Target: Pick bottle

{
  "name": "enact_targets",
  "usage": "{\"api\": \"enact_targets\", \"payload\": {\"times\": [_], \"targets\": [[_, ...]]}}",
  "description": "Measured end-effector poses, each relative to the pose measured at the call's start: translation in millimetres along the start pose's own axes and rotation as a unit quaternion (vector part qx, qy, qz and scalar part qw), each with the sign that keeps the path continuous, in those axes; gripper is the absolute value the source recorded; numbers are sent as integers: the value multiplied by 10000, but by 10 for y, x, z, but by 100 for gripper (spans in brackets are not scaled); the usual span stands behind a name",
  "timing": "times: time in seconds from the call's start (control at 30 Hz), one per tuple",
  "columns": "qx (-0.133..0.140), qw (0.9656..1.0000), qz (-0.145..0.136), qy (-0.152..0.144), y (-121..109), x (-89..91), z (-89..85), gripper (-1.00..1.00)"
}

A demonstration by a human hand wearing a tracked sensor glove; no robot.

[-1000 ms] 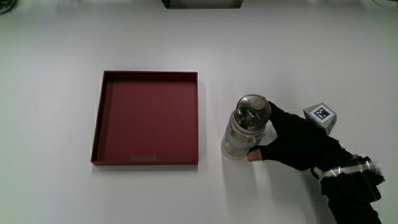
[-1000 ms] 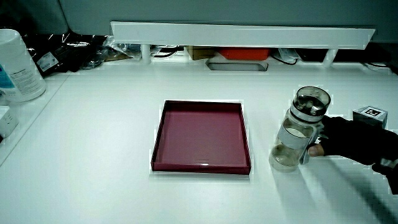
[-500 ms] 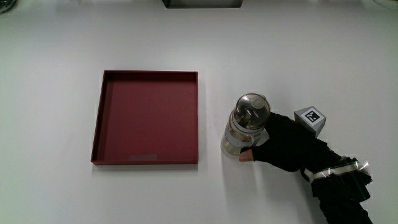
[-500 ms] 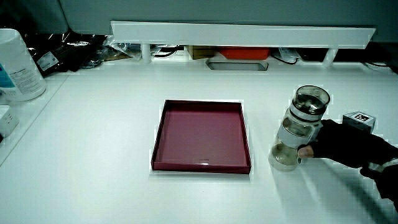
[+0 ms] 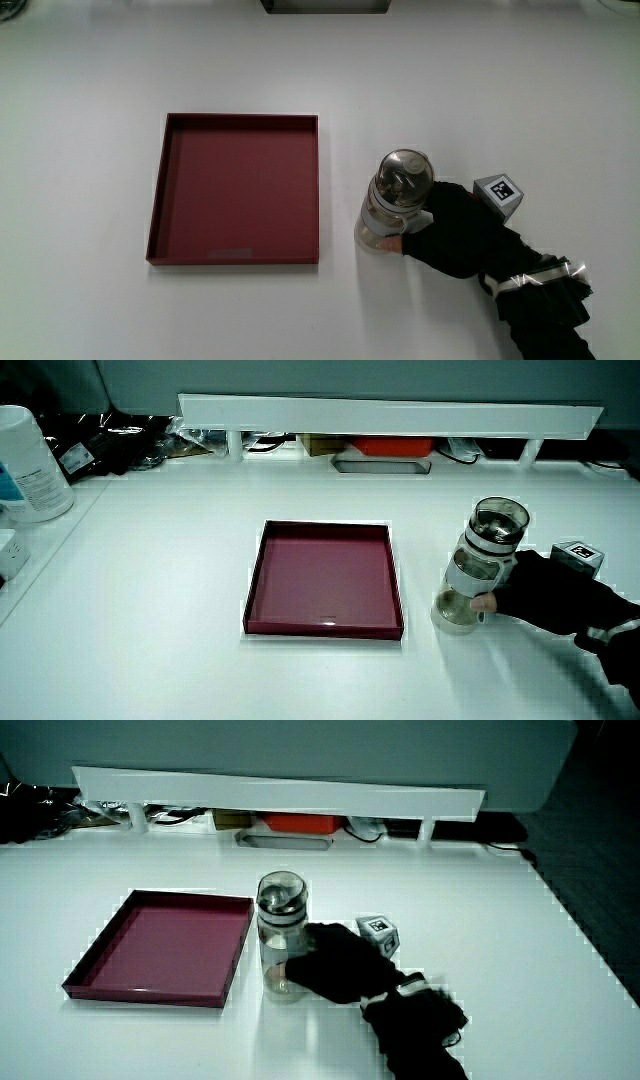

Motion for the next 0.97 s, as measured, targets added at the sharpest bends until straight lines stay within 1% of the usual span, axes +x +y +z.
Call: {"api": "enact_targets", "payload": {"times": [0.03,0.07,0.1,0.13,0.17,0.2,0.27,0.33,0.37,0.4,0.47,0.5,0.6,0.63,0.67,0.7,0.73,0.77,0.8,0.83,0.87,0.9,0.93,0.97], "targets": [[48,10000,-26,-14,-8,-2,-6,86],[68,10000,41,-18,-6,10,-5,93],[84,10000,18,7,-13,-4,-12,100],[86,9999,78,-19,-9,15,-7,100],[97,9999,100,21,-11,9,-11,100],[104,9999,74,5,-16,-1,-11,100],[98,9998,134,83,-22,-34,-9,100],[91,9997,205,27,-24,-74,6,100],[75,9996,272,-1,-27,-134,2,100],[78,9996,273,-46,-30,-177,4,100],[45,9991,401,-112,-28,-271,-1,100],[44,9990,429,-149,-23,-294,2,100],[30,9978,545,-386,7,-406,1,100],[48,9979,481,-437,21,-466,-11,100],[28,9971,539,-543,51,-492,-12,100],[-5,9969,594,-518,68,-581,-43,100],[-6,9965,575,-605,91,-634,-57,100],[-28,9957,640,-672,121,-673,-67,100],[-25,9956,620,-705,142,-738,-90,100],[-13,9959,530,-735,163,-800,-116,100],[-64,9952,646,-736,193,-862,-147,100],[-101,9955,712,-613,208,-948,-197,100],[-88,9956,737,-580,238,-968,-225,100],[-68,9967,528,-606,262,-995,-259,100]]}}
